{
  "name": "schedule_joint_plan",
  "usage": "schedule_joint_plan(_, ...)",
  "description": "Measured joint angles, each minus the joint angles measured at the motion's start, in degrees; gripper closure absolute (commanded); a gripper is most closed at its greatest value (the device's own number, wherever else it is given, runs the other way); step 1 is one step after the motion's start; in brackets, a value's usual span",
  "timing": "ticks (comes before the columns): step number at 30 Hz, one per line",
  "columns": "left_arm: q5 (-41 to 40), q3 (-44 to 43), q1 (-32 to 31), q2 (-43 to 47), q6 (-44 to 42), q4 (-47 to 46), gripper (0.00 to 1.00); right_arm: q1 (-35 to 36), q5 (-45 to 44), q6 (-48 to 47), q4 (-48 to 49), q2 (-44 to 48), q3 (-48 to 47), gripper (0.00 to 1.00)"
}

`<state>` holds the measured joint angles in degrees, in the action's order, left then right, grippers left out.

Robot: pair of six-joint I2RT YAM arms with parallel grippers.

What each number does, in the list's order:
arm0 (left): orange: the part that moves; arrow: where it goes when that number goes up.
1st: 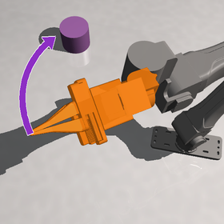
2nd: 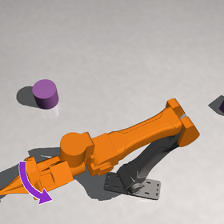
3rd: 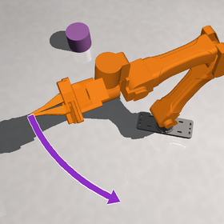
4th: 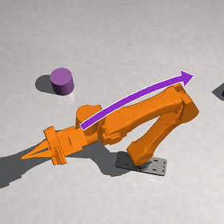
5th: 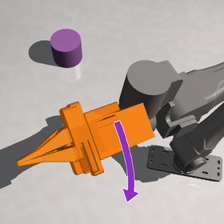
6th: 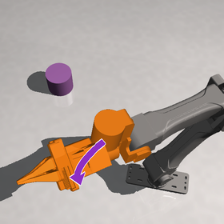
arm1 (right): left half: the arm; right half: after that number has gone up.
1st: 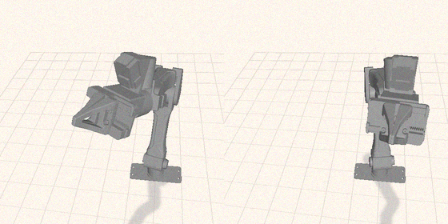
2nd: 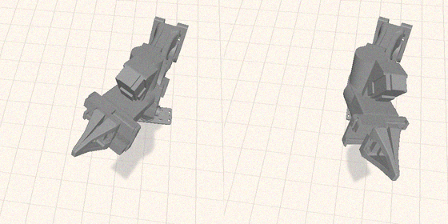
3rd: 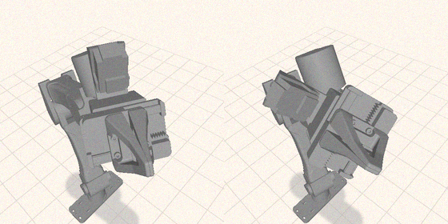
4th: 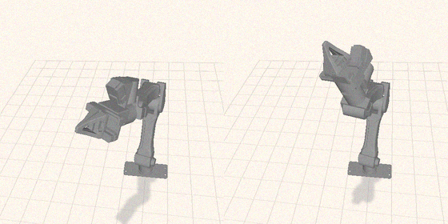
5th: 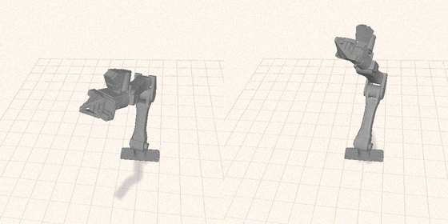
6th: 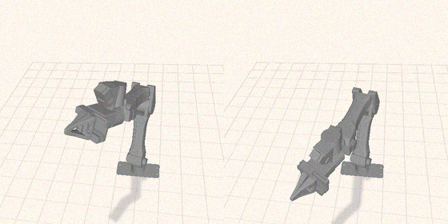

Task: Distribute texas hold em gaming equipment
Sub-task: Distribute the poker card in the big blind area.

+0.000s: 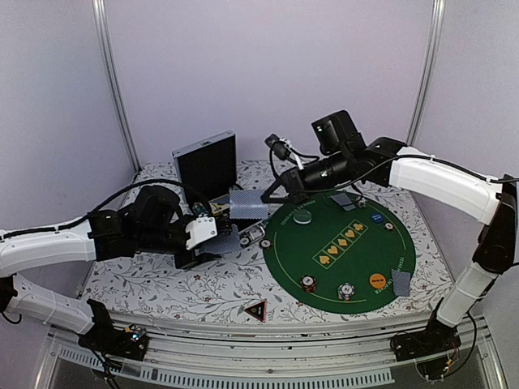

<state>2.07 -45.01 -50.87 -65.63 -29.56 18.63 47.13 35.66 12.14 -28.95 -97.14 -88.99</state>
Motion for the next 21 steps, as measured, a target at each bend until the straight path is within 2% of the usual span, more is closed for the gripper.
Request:
schedule_joint_plan(5, 0.02, 0.00, 0.00, 0.15, -0.02, -0.02, 0.41, -4.46, 0.59, -0.44, -1.64, 5.33, -1.11, 0.98)
schedule_joint_plan(8, 0.02, 0.00, 0.00, 0.15, 0.00, -0.02, 0.41, -10.36, -0.61, 0.70, -2.84, 9.03, 0.52, 0.98)
schedule_joint_plan(11, 0.04, 0.00, 0.00, 0.15, 0.00, -0.02, 0.41, -17.68, -3.87, 5.35, -2.62, 14.29, 8.00, 0.98)
schedule_joint_plan(13, 0.09, 0.00, 0.00, 0.17, -0.02, -0.02, 0.41, -21.29, -9.29, 9.16, -4.15, 17.66, 14.29, 0.98)
schedule_joint_plan(18, 0.39, 0.00, 0.00, 0.37, 0.00, -0.02, 0.41, -22.58, -19.30, 14.71, -8.92, 22.82, 25.57, 0.98)
schedule_joint_plan(21, 0.52, 0.00, 0.00, 0.48, 0.00, -0.07, 0.41, -24.98, -23.80, 17.73, -10.82, 29.14, 31.32, 0.98)
